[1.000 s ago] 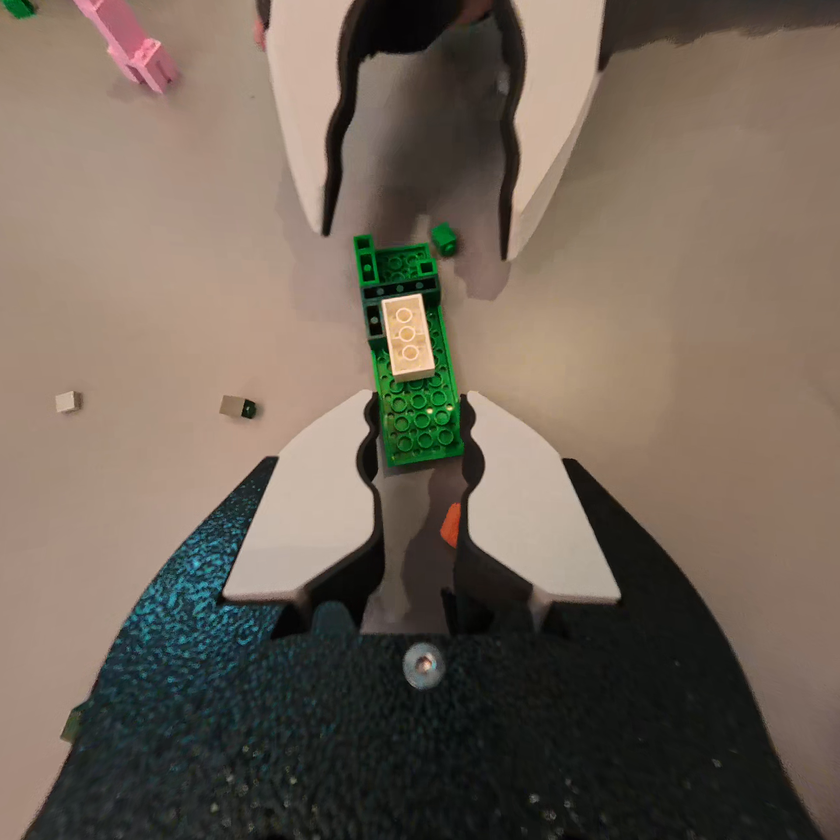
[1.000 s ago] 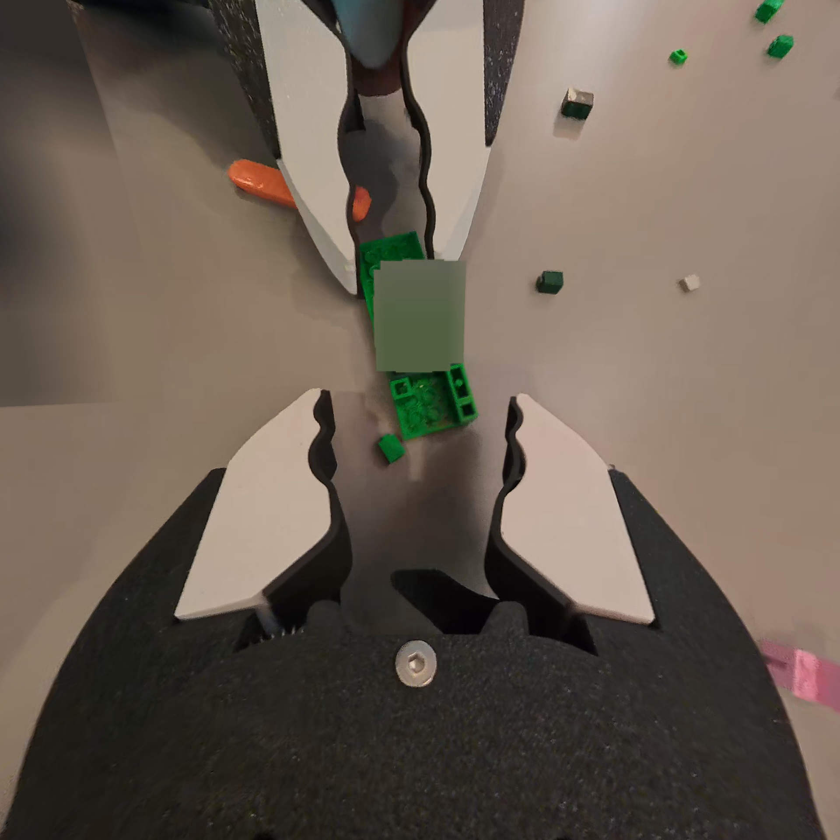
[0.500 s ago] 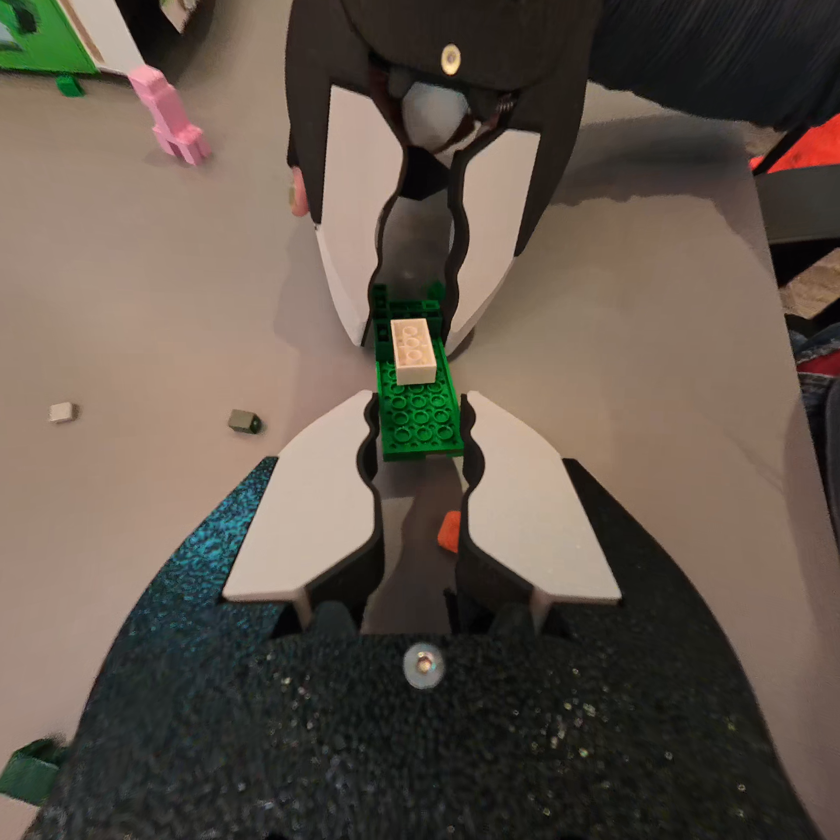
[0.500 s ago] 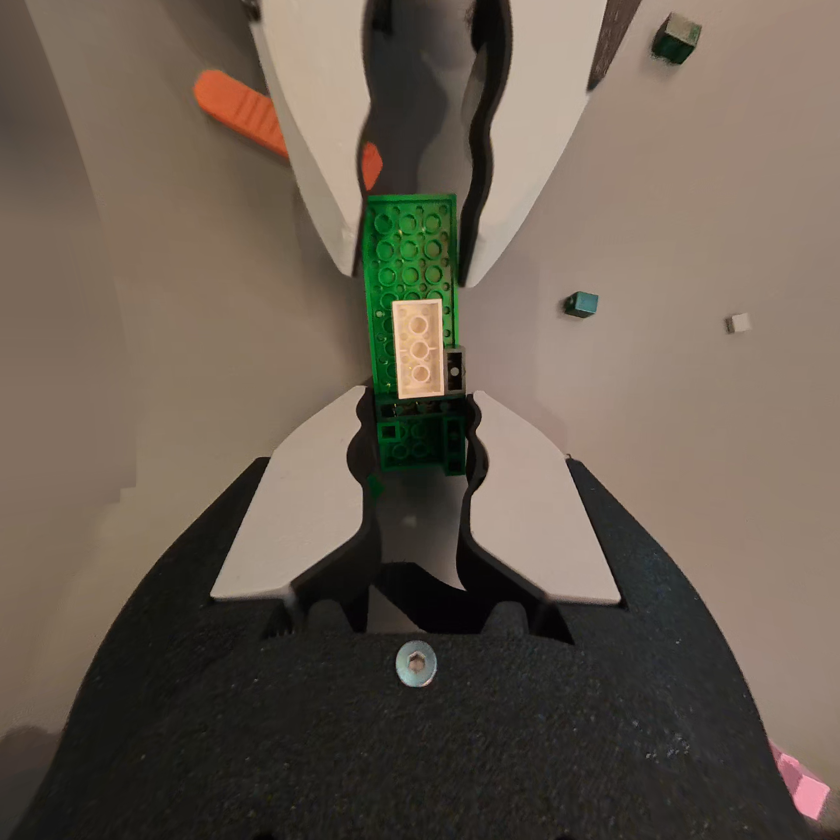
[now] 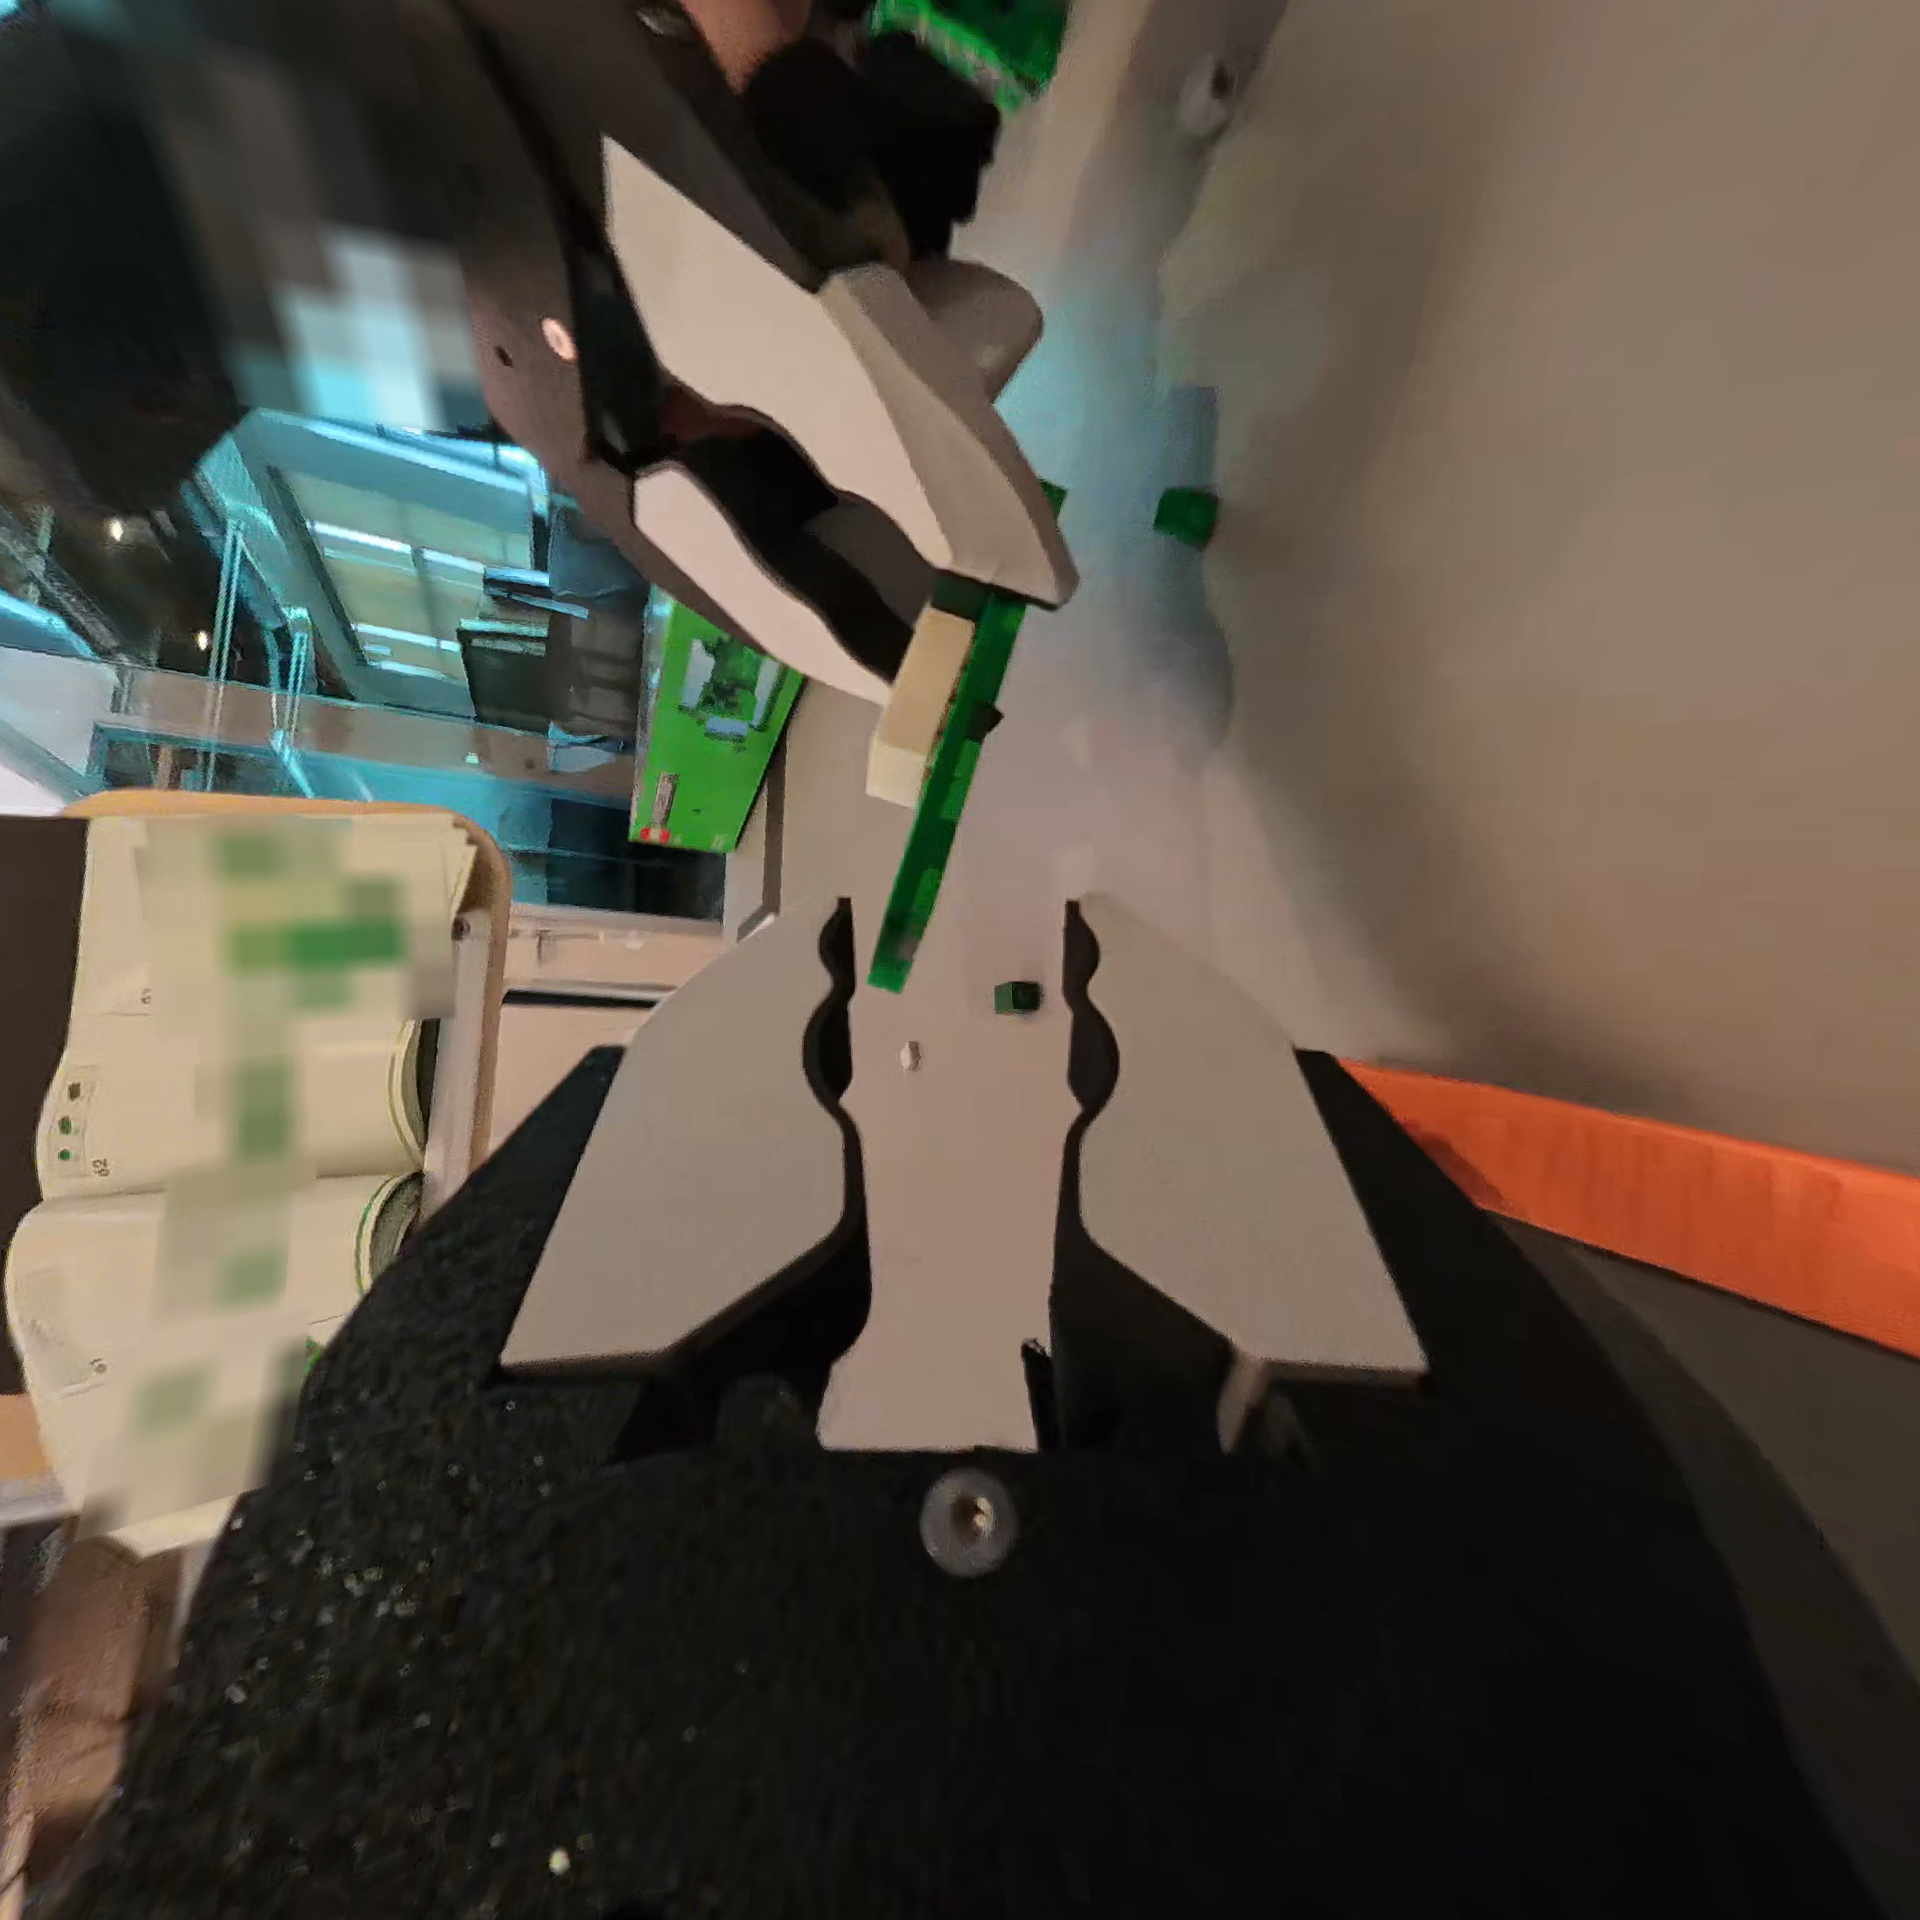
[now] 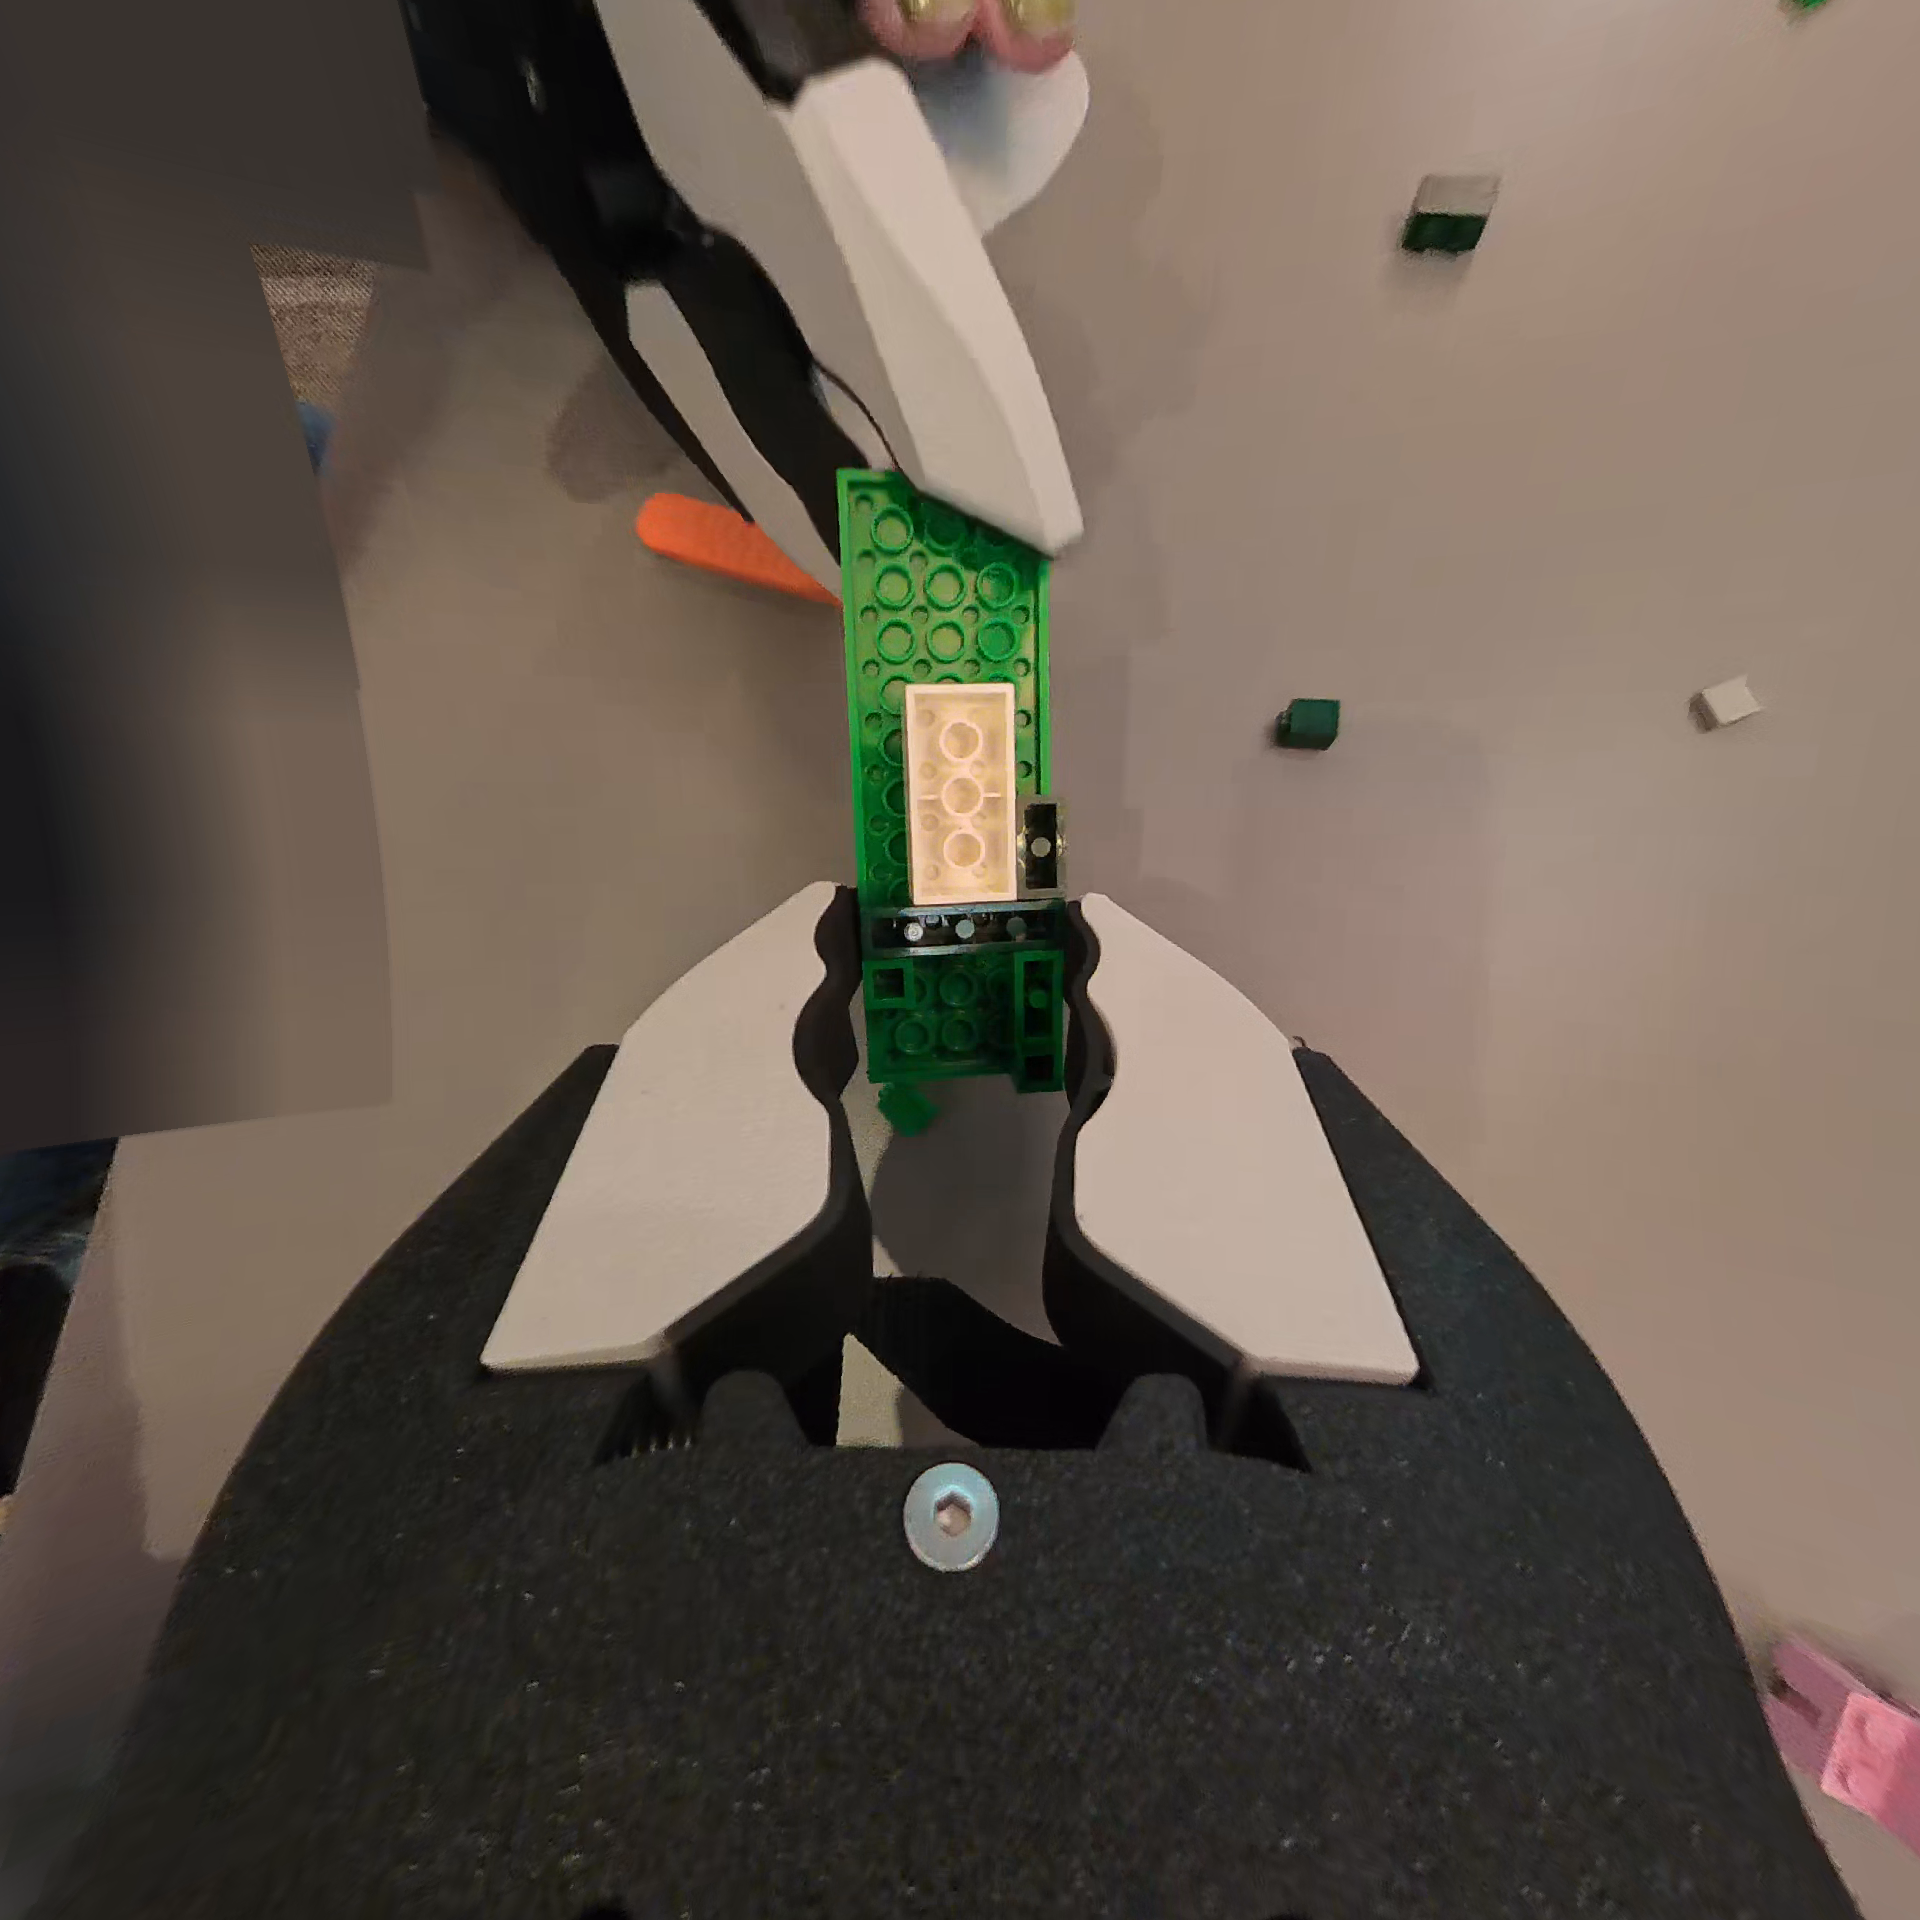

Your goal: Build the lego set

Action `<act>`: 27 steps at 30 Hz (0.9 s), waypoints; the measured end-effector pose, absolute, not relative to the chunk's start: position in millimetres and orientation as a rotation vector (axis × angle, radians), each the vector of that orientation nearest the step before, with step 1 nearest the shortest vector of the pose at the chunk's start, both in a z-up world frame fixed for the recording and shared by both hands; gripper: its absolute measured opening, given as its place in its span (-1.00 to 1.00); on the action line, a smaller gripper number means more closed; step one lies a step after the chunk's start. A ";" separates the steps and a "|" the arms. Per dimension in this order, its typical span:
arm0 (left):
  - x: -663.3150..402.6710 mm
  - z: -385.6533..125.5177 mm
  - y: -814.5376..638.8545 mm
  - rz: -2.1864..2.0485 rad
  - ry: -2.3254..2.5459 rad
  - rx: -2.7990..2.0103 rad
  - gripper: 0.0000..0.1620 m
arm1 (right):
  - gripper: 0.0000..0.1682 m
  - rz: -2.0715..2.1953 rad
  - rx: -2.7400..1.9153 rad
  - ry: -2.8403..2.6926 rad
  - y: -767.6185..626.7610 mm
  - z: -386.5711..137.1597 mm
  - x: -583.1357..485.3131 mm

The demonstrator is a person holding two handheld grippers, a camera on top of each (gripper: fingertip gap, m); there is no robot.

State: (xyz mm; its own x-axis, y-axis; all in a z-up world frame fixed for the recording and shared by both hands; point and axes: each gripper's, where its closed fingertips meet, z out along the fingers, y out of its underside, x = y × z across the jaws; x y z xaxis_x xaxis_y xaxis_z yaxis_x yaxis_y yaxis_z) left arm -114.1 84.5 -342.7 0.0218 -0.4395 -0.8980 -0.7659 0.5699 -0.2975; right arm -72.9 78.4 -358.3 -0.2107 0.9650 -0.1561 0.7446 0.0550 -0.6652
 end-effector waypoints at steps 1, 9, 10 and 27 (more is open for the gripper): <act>-115.4 -343.7 90.1 0.394 1.599 -1.049 -0.56 | -0.57 0.923 -1.744 -1.999 79.4 -358.0 -74.2; -131.9 -340.3 127.5 0.747 1.479 -1.178 -0.56 | -0.57 0.754 -1.978 -1.805 93.7 -353.9 -90.2; -135.1 -339.7 131.1 0.769 1.469 -1.199 -0.56 | -0.57 0.772 -1.985 -1.802 90.6 -351.8 -92.5; -144.4 -337.0 142.1 0.851 1.493 -1.146 -0.93 | -0.37 0.618 -1.918 -1.586 111.3 -325.8 -92.2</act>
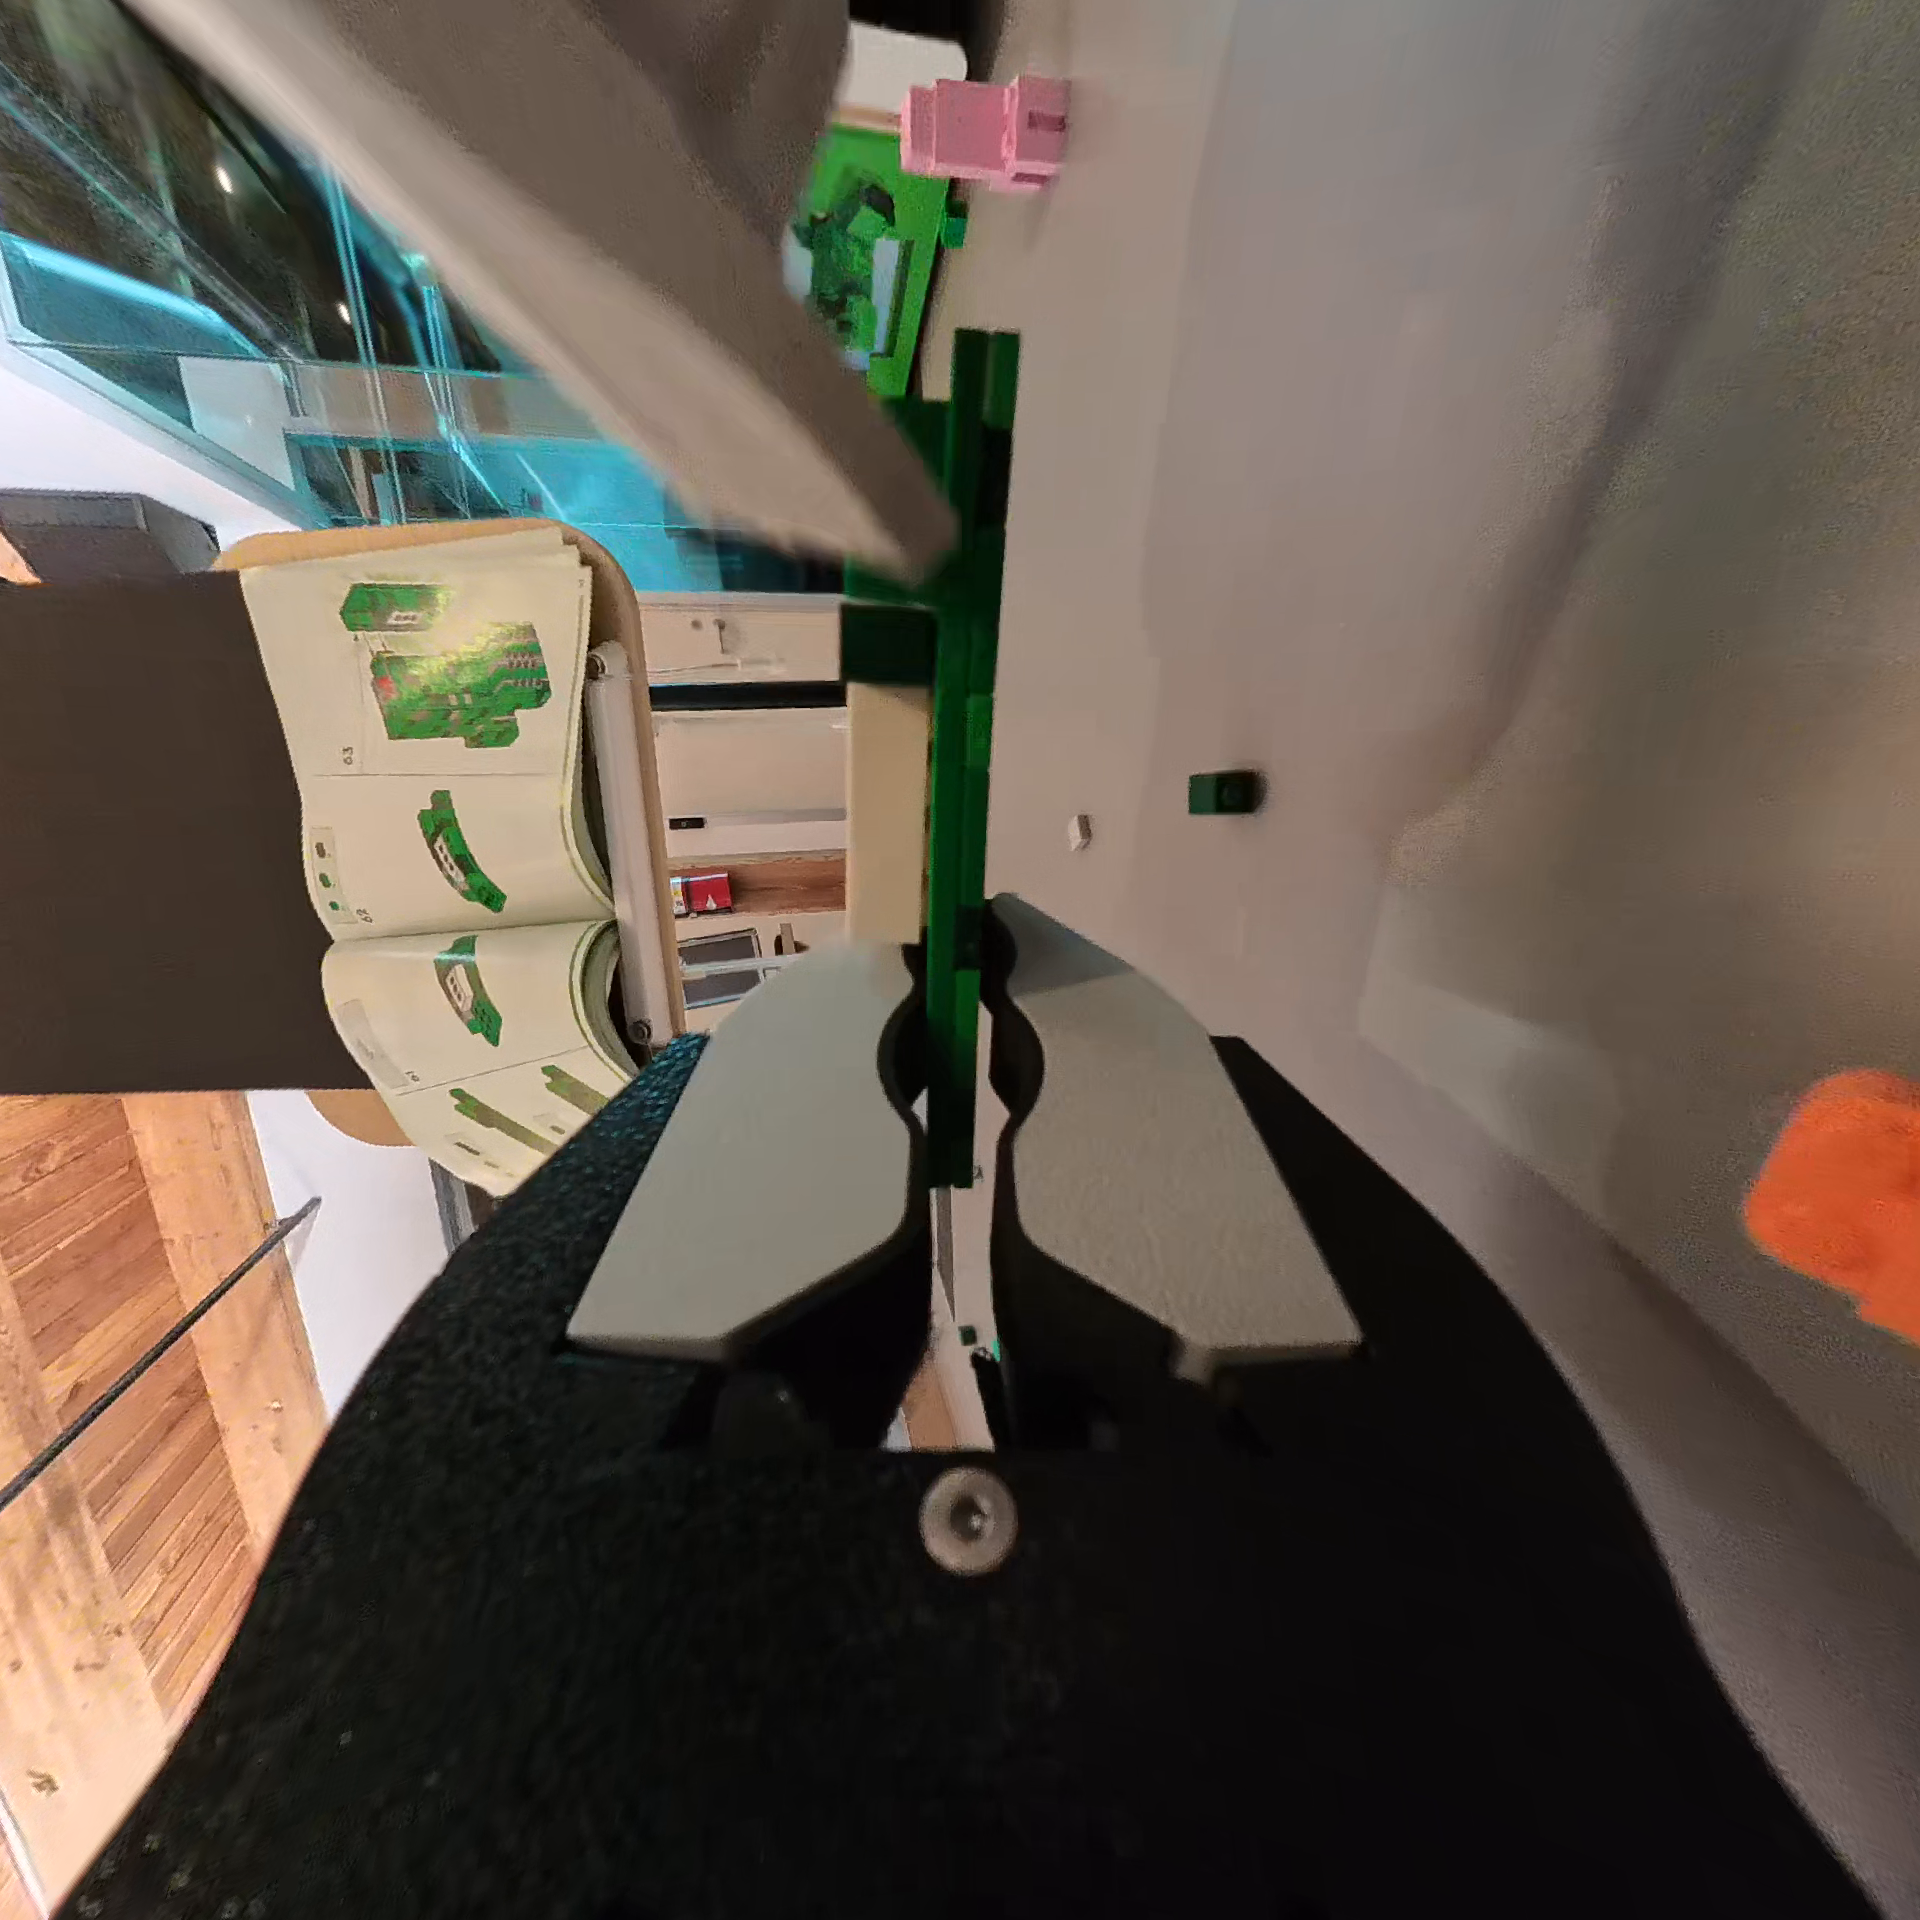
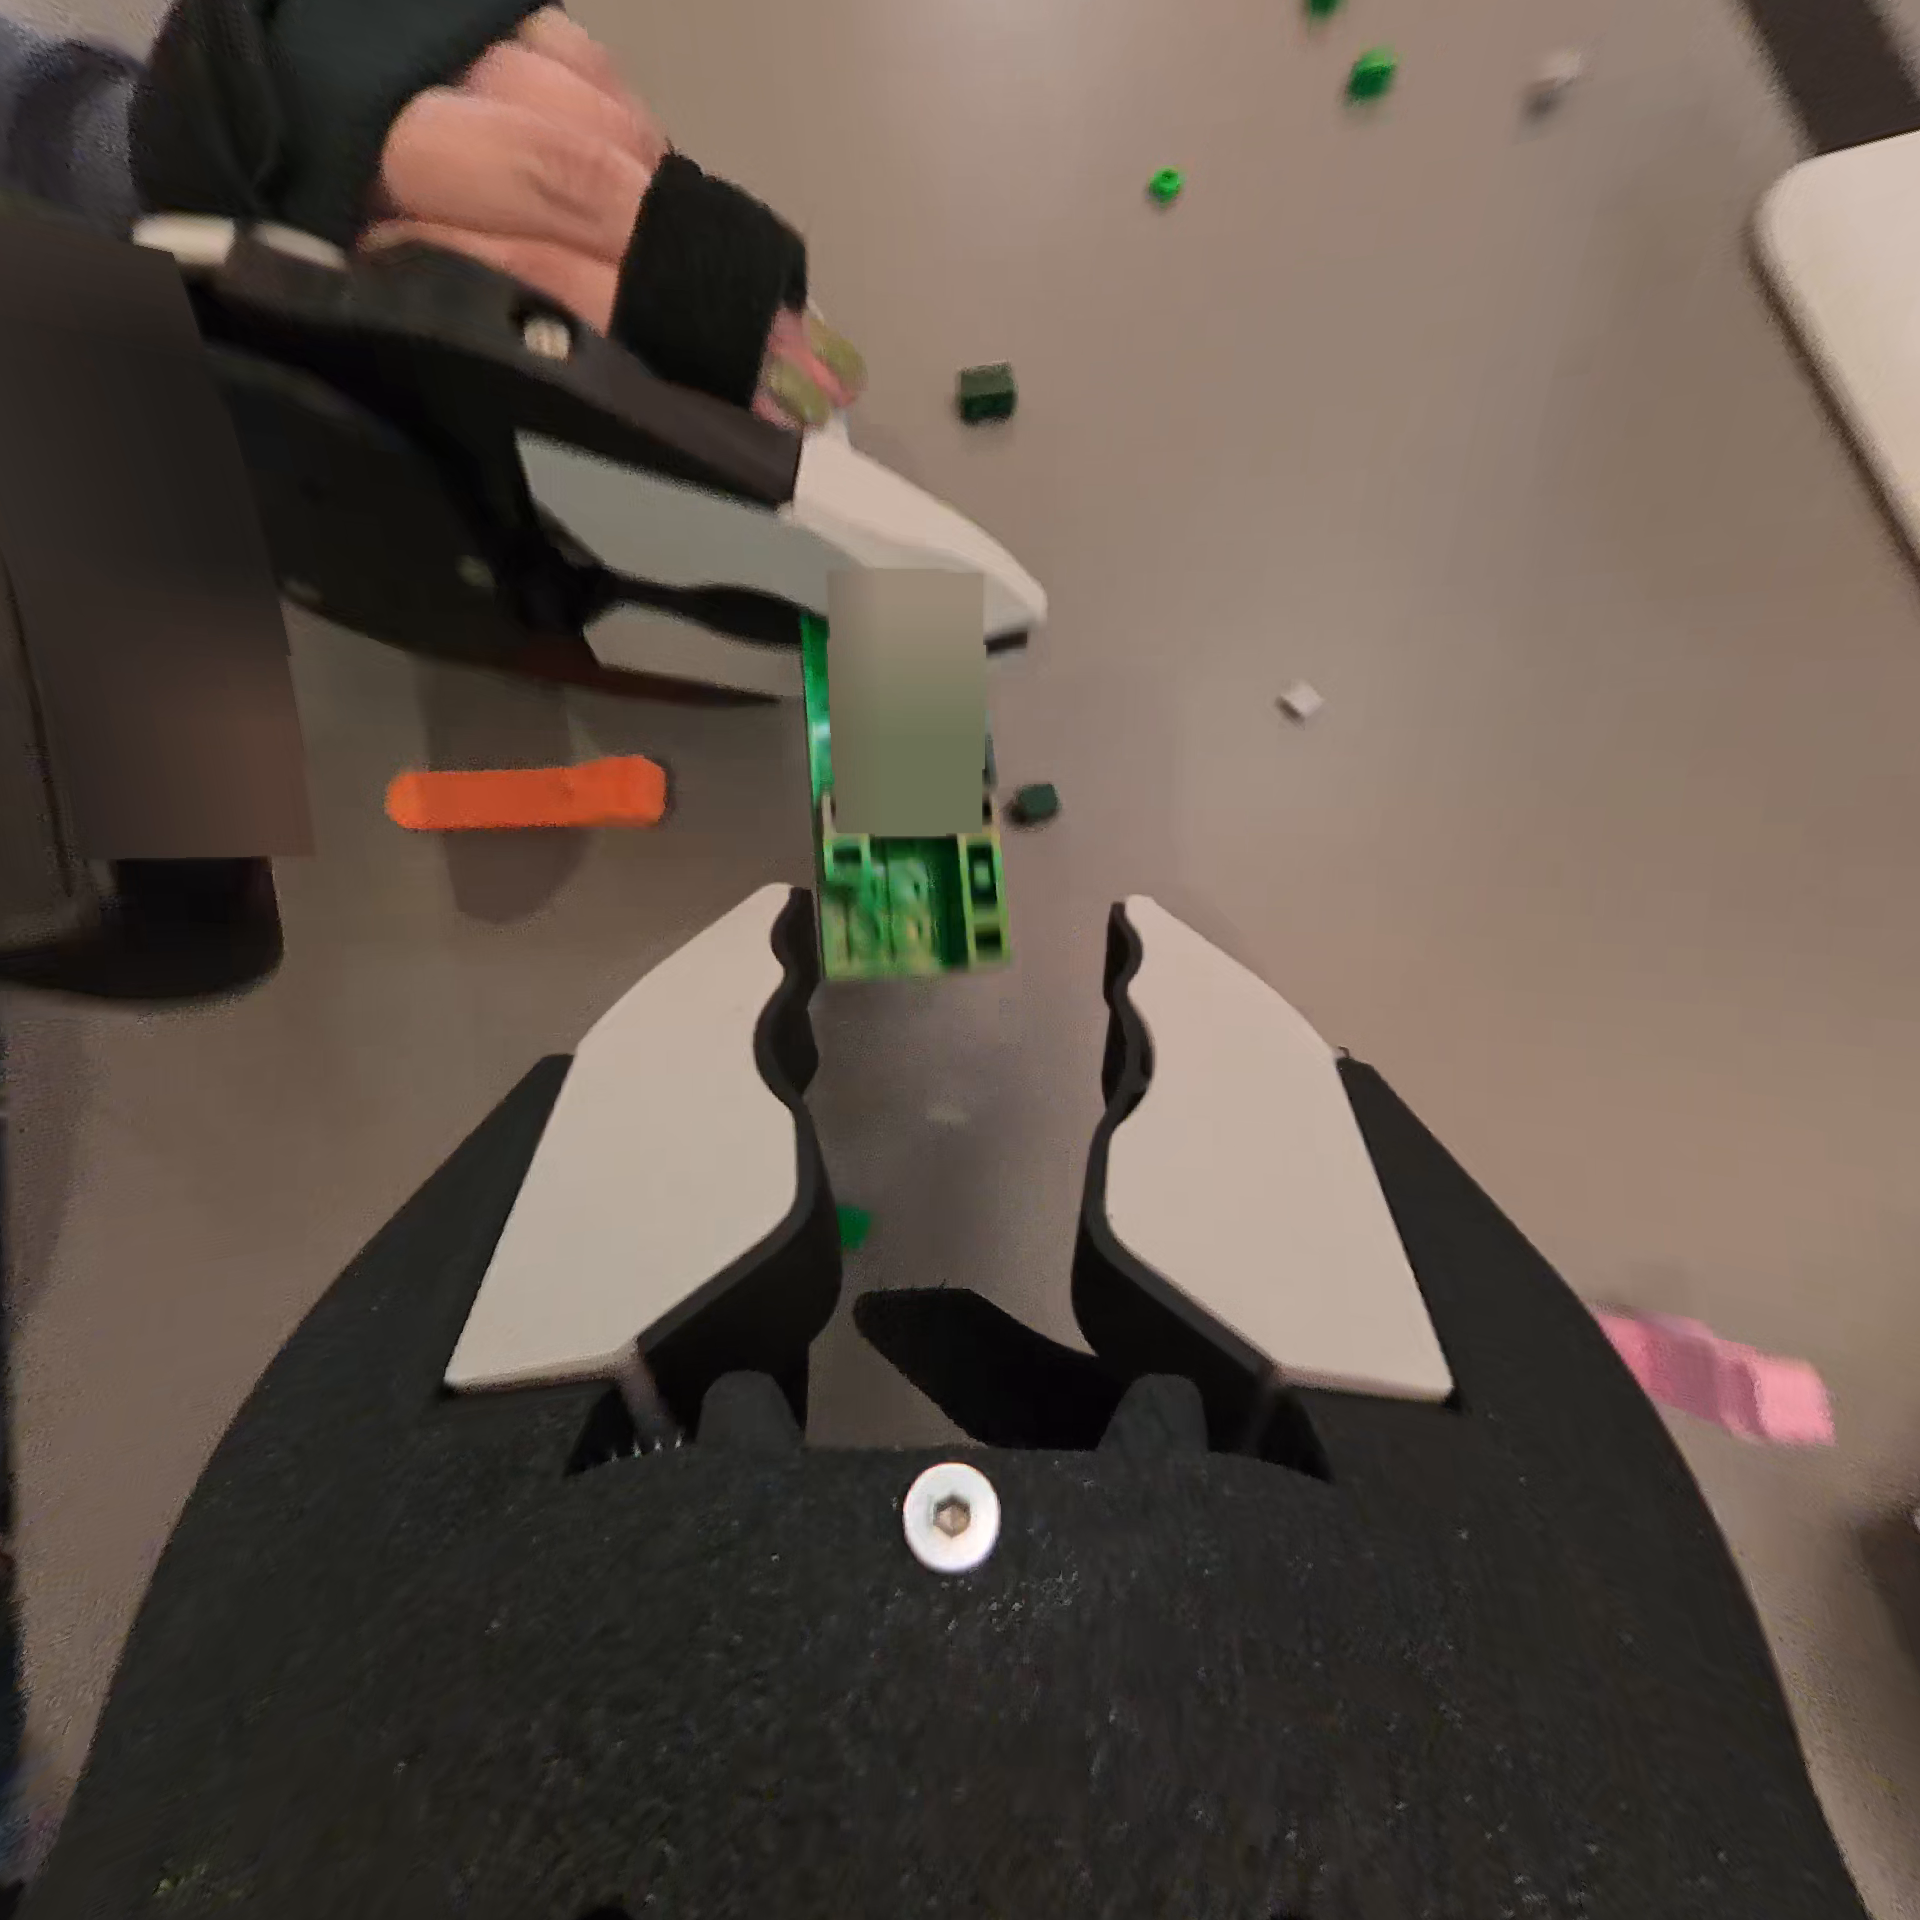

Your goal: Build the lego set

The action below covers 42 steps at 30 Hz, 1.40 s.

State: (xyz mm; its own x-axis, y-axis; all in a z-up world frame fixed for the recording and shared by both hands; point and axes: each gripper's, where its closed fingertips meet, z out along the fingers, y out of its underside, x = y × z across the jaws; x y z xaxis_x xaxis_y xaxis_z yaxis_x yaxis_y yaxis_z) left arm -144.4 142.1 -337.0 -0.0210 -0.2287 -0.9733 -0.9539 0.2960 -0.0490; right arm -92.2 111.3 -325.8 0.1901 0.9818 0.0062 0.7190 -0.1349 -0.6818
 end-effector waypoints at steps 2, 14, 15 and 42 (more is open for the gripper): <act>-151.4 -335.6 149.1 0.850 1.483 -1.126 -0.93 | -0.48 0.515 -1.878 -1.553 109.5 -324.7 -71.2; -132.8 -339.0 139.5 0.507 1.524 -0.895 -0.93 | -0.72 0.617 -1.635 -1.883 62.0 -373.8 -23.4; -133.4 -338.8 137.7 0.487 1.529 -0.893 -0.93 | -0.72 0.668 -1.657 -1.903 64.2 -375.9 -22.9; -137.7 -357.5 144.5 0.531 1.618 -0.963 -0.93 | -0.75 0.592 -2.017 -1.604 58.5 -392.8 -35.4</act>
